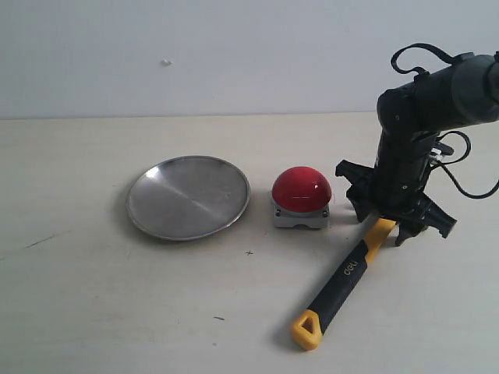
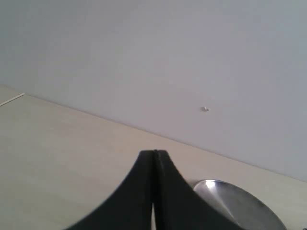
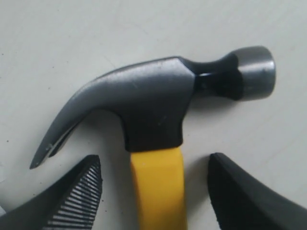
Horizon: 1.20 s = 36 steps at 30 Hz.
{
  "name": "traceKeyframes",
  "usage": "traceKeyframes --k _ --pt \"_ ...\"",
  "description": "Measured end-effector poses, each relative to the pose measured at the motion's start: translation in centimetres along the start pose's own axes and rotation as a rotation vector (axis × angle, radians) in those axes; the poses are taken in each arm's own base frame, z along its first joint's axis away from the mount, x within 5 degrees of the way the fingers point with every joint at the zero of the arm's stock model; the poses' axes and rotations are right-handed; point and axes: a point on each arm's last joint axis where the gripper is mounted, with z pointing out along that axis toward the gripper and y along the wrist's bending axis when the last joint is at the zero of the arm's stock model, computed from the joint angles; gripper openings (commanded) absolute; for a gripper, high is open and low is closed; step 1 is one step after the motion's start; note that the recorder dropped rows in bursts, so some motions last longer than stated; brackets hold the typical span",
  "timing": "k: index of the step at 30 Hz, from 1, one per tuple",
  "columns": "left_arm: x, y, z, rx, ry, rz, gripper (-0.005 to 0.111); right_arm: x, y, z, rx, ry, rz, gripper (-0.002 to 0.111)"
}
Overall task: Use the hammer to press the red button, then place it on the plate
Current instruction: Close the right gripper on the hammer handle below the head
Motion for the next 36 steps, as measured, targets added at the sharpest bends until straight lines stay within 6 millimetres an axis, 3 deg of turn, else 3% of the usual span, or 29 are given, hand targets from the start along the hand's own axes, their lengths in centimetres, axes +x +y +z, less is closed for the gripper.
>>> traceKeyframes --k 5,16,36 --pt "0.00 0.00 0.00 0.000 0.000 0.000 0.000 -0.01 0.02 -0.03 0.000 0.001 -0.004 0.047" --pt "0.00 0.00 0.00 0.000 0.000 0.000 0.000 -0.02 0.03 0.02 0.000 0.008 -0.011 0.000" --pt "0.00 0.00 0.00 0.000 0.000 0.000 0.000 -0.19 -0.28 0.10 0.037 -0.007 -0.182 0.000"
